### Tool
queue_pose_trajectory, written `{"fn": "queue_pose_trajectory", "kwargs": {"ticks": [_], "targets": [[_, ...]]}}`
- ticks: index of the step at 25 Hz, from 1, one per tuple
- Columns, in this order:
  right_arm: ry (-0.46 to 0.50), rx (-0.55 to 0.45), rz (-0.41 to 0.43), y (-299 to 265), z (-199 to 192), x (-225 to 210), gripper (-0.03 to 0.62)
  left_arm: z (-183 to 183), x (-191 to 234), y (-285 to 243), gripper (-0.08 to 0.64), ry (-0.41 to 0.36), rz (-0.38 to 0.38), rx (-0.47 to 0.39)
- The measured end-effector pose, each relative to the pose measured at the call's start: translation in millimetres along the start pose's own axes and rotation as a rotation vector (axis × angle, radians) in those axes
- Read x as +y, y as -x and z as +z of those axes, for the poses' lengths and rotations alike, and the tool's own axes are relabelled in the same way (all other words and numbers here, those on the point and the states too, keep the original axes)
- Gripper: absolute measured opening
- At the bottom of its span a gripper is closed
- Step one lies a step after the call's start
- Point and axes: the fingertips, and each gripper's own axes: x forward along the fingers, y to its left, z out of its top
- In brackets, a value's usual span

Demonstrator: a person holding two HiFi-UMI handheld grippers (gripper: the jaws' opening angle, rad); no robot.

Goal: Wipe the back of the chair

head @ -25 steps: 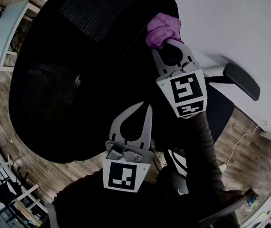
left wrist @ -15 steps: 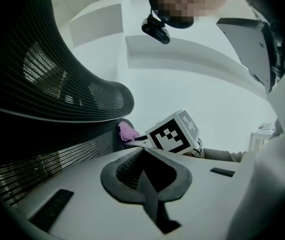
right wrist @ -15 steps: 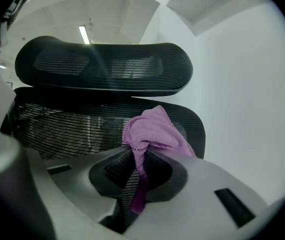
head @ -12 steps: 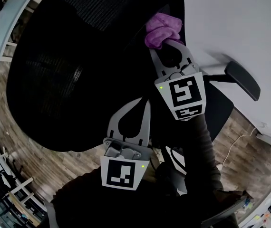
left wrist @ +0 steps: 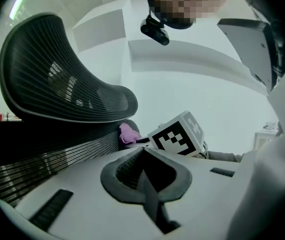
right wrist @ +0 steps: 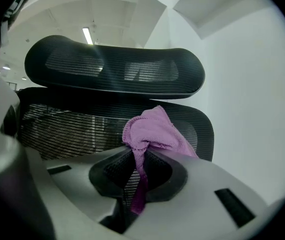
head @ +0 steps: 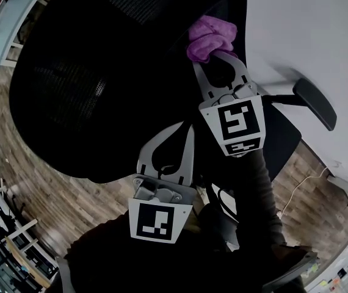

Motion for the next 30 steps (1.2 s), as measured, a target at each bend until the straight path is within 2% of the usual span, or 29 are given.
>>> {"fn": "queue_pose_trajectory", "kwargs": {"ticks": [16, 30], "targets": [[0.015, -0.005, 0.057, 16.8, -1.2, 53.0, 0.046, -6.2, -1.0, 34.3, 0.009, 0.005, 0.025, -0.013], [0.020, -0.011, 0.137, 28.8, -1.9, 98.5, 0.046, -13.2, 4.7, 65.0, 0.009, 0.025, 0.099, -0.022]]}}
